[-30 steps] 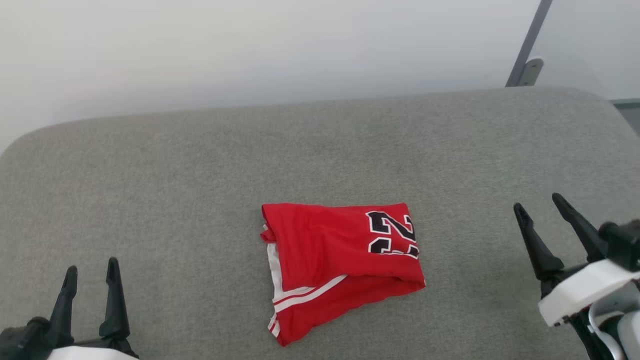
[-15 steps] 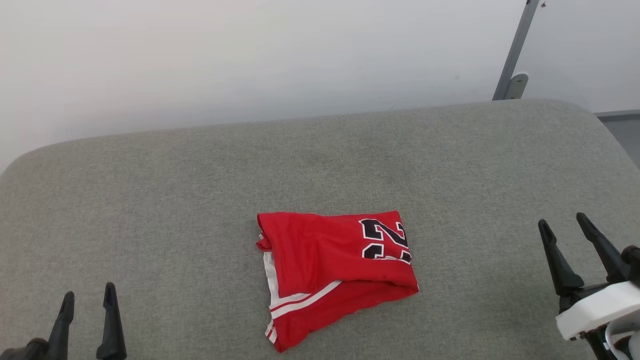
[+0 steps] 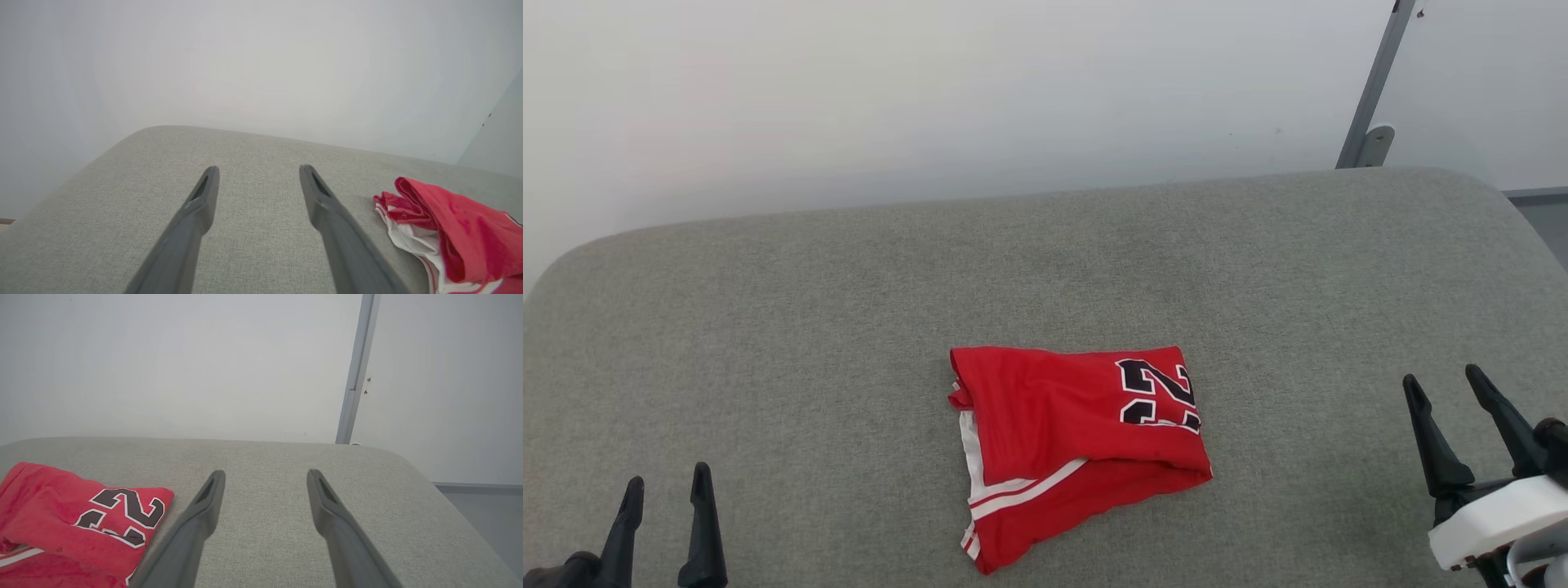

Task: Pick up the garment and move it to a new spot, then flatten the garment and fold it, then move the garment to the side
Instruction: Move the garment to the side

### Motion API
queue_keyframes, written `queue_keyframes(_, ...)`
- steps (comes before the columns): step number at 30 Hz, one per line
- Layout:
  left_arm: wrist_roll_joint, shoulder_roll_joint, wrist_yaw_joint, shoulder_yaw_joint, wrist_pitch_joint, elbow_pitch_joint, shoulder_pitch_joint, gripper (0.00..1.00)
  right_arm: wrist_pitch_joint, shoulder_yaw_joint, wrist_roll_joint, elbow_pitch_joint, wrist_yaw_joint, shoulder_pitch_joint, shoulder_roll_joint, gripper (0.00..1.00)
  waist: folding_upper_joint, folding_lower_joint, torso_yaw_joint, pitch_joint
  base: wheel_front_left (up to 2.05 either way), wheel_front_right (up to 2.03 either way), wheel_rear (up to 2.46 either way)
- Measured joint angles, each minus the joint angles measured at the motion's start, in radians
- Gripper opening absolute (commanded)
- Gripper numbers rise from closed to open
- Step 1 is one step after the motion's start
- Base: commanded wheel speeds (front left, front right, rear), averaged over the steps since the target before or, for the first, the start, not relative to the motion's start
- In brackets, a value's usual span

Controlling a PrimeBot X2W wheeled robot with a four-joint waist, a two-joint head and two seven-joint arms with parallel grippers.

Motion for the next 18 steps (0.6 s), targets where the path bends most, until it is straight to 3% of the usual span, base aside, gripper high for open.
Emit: queue_keyframes(18,-0.001,0.013,0.000,-0.029,0.000,0.022,-0.021,1.00,-0.001,0.003,-0.004,-0.012,0.000,0.008,0.017,1.00,0.0000,0.0000,0.036,0.008,0.00,0.00,0.00)
